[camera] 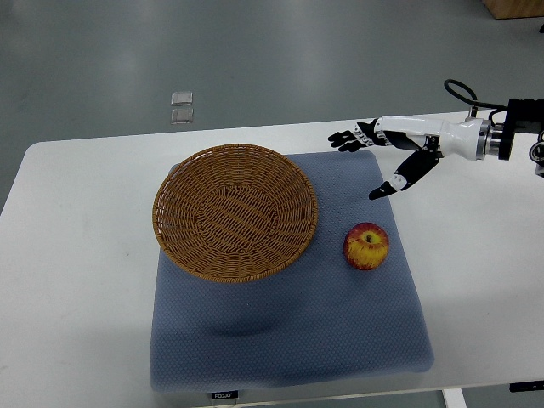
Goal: Place red apple in basket with right hand
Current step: 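Reach the open right hand forward and down toward the red apple, then close the right hand fingers around the red apple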
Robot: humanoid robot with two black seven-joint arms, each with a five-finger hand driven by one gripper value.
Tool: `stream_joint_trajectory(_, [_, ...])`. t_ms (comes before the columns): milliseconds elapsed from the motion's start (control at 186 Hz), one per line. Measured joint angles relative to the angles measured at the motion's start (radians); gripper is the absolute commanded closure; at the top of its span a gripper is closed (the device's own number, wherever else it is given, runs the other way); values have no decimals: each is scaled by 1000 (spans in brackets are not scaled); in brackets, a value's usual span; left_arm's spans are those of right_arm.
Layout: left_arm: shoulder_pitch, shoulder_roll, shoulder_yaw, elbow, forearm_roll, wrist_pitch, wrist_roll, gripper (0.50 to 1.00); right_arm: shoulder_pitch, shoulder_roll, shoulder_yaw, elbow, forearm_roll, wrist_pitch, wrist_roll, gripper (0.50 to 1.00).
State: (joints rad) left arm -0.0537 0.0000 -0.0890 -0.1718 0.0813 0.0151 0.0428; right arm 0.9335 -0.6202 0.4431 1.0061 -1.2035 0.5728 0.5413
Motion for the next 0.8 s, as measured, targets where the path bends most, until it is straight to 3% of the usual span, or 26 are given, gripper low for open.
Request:
stream_joint_trajectory(354, [0, 0, 0, 0, 0, 0, 0, 500, -10, 3, -81, 78, -233, -42, 0, 583])
stream_joint_trajectory(611, [0, 0, 0, -1, 0, 0, 0, 500, -7, 7, -227, 80, -320, -187, 2, 585])
stream_joint_trajectory(799, [0, 0, 0, -2, 0, 0, 0, 500, -6, 11, -260, 77, -324, -222, 2, 587])
